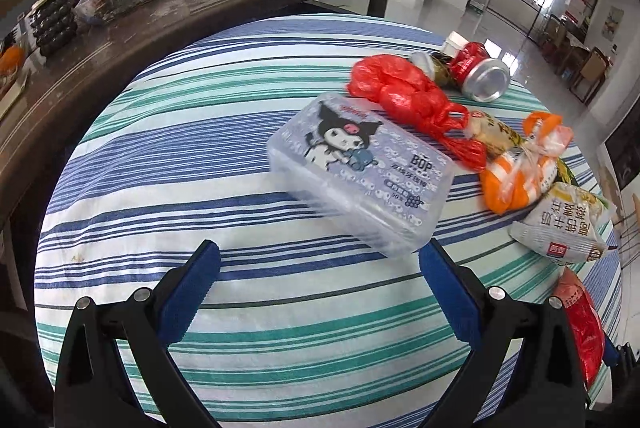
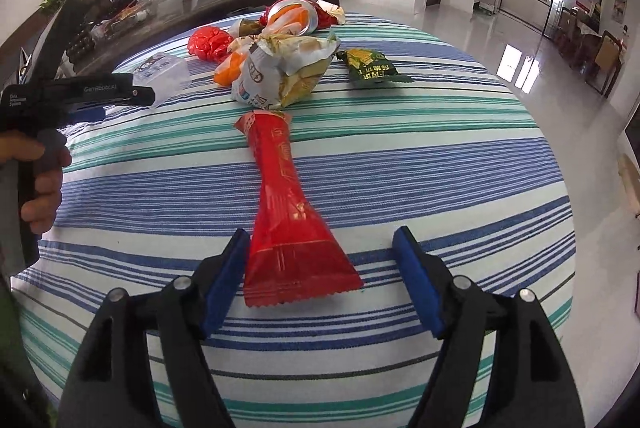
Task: Collect trash
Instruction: 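Grasp the red snack bag with the right tool while the left tool grasps the clear cartoon box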
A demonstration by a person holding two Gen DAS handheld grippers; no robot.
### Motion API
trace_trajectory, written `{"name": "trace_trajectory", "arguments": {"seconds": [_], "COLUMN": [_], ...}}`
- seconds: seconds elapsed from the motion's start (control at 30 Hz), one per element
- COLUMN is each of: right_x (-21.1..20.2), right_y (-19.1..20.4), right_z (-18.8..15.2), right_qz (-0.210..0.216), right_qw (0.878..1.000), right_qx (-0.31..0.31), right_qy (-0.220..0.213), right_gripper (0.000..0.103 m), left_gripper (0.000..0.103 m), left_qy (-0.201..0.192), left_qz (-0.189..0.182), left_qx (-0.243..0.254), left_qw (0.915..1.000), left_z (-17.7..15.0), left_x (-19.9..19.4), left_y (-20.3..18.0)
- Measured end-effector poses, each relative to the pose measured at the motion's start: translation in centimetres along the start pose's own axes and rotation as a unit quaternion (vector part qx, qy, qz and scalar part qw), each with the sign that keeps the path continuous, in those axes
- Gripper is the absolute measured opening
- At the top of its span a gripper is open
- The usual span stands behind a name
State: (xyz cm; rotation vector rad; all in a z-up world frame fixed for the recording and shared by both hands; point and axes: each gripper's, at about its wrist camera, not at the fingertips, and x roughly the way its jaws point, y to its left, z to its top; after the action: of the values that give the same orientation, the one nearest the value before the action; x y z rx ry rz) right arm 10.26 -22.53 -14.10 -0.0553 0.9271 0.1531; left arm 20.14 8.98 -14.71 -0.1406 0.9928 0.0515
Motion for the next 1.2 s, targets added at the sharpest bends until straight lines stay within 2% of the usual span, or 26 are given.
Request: {"name": "trace_trajectory", "arguments": {"seconds": [0.13,0.23,0.27,0.3,0.37,0.47,0.53,0.6,0.73,0.87,1.0,1.03,1.07,1.1,1.2], "right_x": [-0.1,0.0,0.0,0.0,0.0,0.1,0.1,0.1,0.1,0.1,0.1,0.1,0.1,0.1,0.1], "right_y": [0.1,0.2,0.3,0.2,0.2,0.2,0.2,0.2,0.1,0.1,0.1,0.1,0.1,0.1,0.1], "right_z": [-0.1,-0.1,-0.1,-0.1,-0.1,-0.1,-0.1,-0.1,-0.1,-0.1,-0.1,-0.1,-0.1,-0.1,-0.1], "right_qz": [-0.001,-0.003,-0.004,-0.005,-0.005,-0.006,-0.005,-0.006,-0.005,-0.005,-0.005,-0.004,-0.005,-0.004,-0.005], "right_qw": [1.0,1.0,1.0,1.0,1.0,1.0,1.0,1.0,1.0,1.0,1.0,1.0,1.0,1.0,1.0], "right_qx": [-0.002,-0.002,-0.002,-0.002,-0.001,0.0,0.0,0.0,0.001,0.001,0.001,0.001,0.001,0.002,0.002], "right_qy": [0.0,0.001,0.001,0.002,0.002,0.002,0.002,0.002,0.002,0.002,0.002,0.002,0.002,0.002,0.002], "right_gripper": [0.073,0.073,0.074,0.074,0.075,0.076,0.076,0.076,0.076,0.076,0.076,0.076,0.076,0.076,0.076], "left_gripper": [0.099,0.098,0.098,0.098,0.098,0.098,0.098,0.098,0.098,0.098,0.098,0.094,0.083,0.079,0.073], "left_qy": [-0.01,-0.015,-0.019,-0.028,-0.038,-0.035,-0.028,-0.027,-0.003,0.017,0.018,0.015,0.012,0.011,0.004], "left_qz": [0.034,0.041,0.028,-0.005,-0.062,-0.101,-0.09,-0.057,-0.008,0.027,0.018,0.012,0.0,-0.016,-0.025], "left_qx": [-0.042,-0.072,-0.081,-0.091,-0.095,-0.046,-0.006,0.014,0.031,0.038,0.041,0.053,0.066,0.077,0.109], "left_qw": [0.9985,0.9965,0.9962,0.9954,0.9928,0.9932,0.9956,0.9979,0.9995,0.9987,0.9988,0.9984,0.9978,0.9968,0.9937], "left_z": [-0.6,-0.9,-0.9,-0.8,0.0,1.8,3.2,4.4,5.8,5.7,5.6,5.5,5.5,5.5,4.9], "left_x": [-1.0,-1.9,-2.3,-3.0,-4.0,-4.4,-3.6,-2.2,0.7,2.5,2.4,2.3,2.3,2.1,1.5], "left_y": [5.1,8.4,9.0,9.2,8.3,4.2,1.0,-1.5,-3.3,-3.2,-2.4,-2.4,-2.4,-2.7,-3.3]}}
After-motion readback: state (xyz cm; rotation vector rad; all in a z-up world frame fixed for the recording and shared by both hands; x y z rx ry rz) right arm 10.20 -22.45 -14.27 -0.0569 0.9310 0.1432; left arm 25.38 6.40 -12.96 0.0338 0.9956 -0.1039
